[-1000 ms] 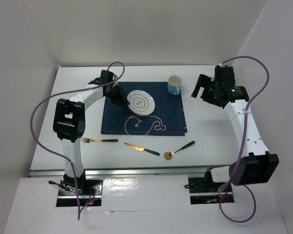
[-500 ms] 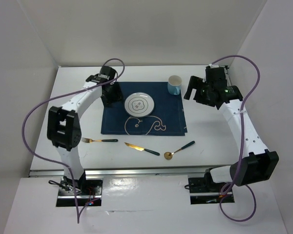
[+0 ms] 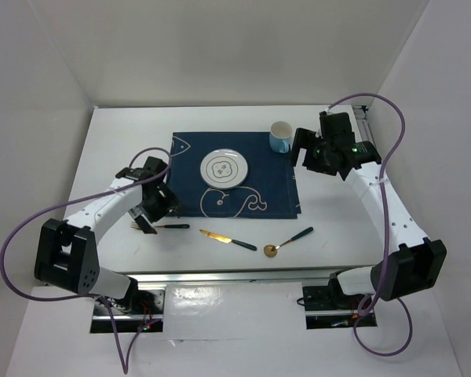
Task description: Set the dinner table for one person
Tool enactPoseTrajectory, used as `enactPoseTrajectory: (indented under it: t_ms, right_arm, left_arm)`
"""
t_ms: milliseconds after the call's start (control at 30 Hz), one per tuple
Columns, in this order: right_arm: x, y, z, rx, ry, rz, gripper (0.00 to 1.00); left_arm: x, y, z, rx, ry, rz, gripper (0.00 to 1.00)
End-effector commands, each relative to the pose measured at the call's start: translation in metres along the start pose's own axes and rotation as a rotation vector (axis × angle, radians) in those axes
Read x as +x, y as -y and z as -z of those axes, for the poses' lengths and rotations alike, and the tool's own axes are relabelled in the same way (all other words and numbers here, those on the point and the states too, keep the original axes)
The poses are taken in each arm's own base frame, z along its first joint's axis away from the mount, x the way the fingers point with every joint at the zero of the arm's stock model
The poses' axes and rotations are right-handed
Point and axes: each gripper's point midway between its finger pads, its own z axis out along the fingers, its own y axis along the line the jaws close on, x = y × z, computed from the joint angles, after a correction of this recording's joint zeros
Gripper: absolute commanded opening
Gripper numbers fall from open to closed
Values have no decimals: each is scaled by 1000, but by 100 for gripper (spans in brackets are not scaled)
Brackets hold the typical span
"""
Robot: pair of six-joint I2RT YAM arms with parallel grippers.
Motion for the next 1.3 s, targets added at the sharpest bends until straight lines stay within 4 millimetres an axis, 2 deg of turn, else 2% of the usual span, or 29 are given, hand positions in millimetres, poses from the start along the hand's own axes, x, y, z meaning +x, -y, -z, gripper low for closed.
enactPoseTrajectory:
  t_ms: [0, 67, 233, 433, 467, 533, 667, 733, 833, 900, 967, 1000, 1067, 1100, 1133, 1167, 1200, 1233, 1267]
  right_arm:
    - [-9, -10, -1, -40, 42, 33, 100]
    - [-8, -11, -1, -49, 38, 33, 100]
    - [-6, -11, 1, -57, 35, 54, 100]
    - [-2, -9, -1, -53, 27, 63, 100]
    - [-2, -9, -1, -53, 27, 63, 100]
    - [1, -8, -3, -49, 19, 62, 100]
    - [1, -8, -3, -49, 19, 62, 100]
    - [1, -8, -3, -49, 19, 62, 100]
    - [-2, -9, -1, -53, 27, 63, 100]
    - [-2, -9, -1, -53, 27, 63, 100]
    - [0, -8, -1, -49, 19, 62, 100]
    - [0, -8, -1, -49, 19, 62, 100]
    - [6, -5, -4, -42, 2, 62, 100]
    - [6, -5, -4, -42, 2, 62, 100]
    - [6, -5, -4, -42, 2, 62, 100]
    - [11, -3, -6, -35, -15, 62, 100]
    - [11, -3, -6, -35, -15, 62, 100]
    - [10, -4, -3, -38, -7, 62, 100]
    - [14, -2, -5, -33, -18, 62, 100]
  left_arm:
    - [7, 13, -1, 38, -29, 119, 100]
    - [10, 14, -11, 32, -47, 132, 100]
    - [13, 18, -37, 1, -75, 179, 86]
    - [23, 12, -54, -64, -99, 206, 79]
    - [20, 14, -55, -58, -84, 207, 79]
    - [26, 11, -60, -65, -87, 220, 74]
    - [28, 7, -68, -90, -87, 227, 56]
    - [34, -2, -75, -115, -99, 224, 50]
    - [39, -14, -78, -138, -109, 231, 30]
    - [34, -16, -67, -122, -88, 220, 13]
    - [26, -27, -56, -152, -40, 161, 1]
    - [21, -26, -49, -145, -12, 115, 0]
    - [-2, -19, -36, -136, 65, 6, 0]
    - [-2, -28, -29, -192, 63, -96, 0]
    - [-8, -29, -23, -218, 85, -153, 0]
    - [-25, -26, -12, -251, 156, -194, 0]
    - [-24, -25, -5, -268, 168, -293, 0]
    - [-26, -19, 0, -253, 175, -350, 0]
    - [-32, -2, 8, -199, 196, -399, 0]
